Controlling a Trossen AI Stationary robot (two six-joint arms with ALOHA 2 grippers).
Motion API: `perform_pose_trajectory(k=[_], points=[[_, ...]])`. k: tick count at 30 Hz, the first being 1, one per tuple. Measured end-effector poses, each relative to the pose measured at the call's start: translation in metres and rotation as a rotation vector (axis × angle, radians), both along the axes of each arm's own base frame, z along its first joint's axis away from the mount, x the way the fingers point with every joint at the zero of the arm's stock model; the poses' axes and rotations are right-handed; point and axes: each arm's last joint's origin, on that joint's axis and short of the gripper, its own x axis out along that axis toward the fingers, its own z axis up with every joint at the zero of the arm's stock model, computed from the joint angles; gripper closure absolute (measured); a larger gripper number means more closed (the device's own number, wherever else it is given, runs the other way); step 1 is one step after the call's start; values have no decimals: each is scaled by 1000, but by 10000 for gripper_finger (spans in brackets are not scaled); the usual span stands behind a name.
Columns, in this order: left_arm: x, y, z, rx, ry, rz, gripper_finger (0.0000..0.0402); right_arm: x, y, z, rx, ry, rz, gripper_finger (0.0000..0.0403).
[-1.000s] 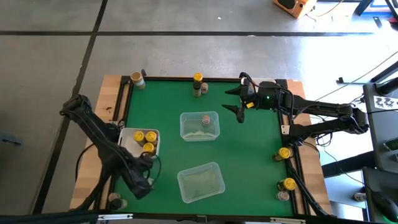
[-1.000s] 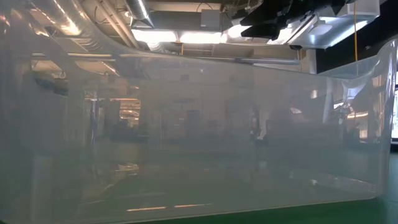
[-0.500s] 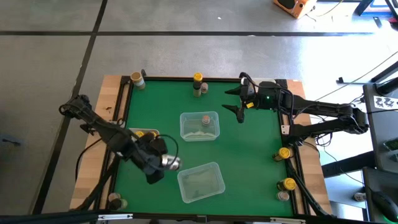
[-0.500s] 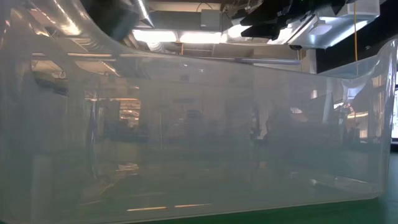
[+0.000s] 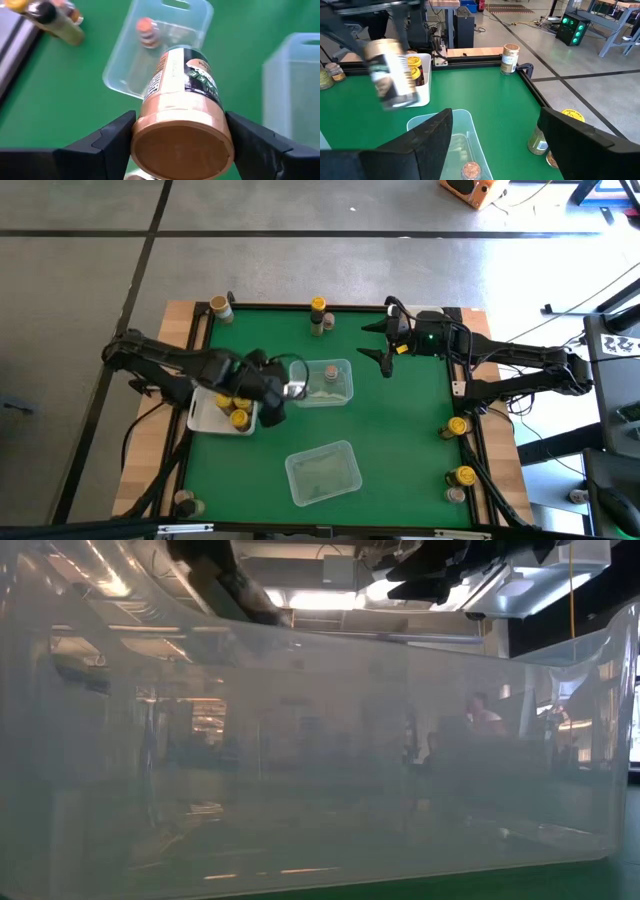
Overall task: Sort spices by type
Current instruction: Put the golden spice bottle into the top white bin
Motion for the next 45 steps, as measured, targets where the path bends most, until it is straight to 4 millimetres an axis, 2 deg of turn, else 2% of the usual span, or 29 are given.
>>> perform_pose_trajectory(k=[8,16,25,33,38,45], points=[[8,35,2,37,-11,42,131,0,0,0,0,0,0,104],[10,86,0,85,1,132,131,0,0,1,-5,-9,0,104],[17,137,-26,86,69,74,131,0,-1,1,-43,-4,-25,104],[34,187,-57,141,174,32,131,-5,-5,-9,-177,155,-162,104],[50,202,-66,137,203,12,131,-10,-5,-20,-163,283,-159,104],[71,211,-81,81,172,-53,131,-14,-4,-51,-113,354,-122,104]])
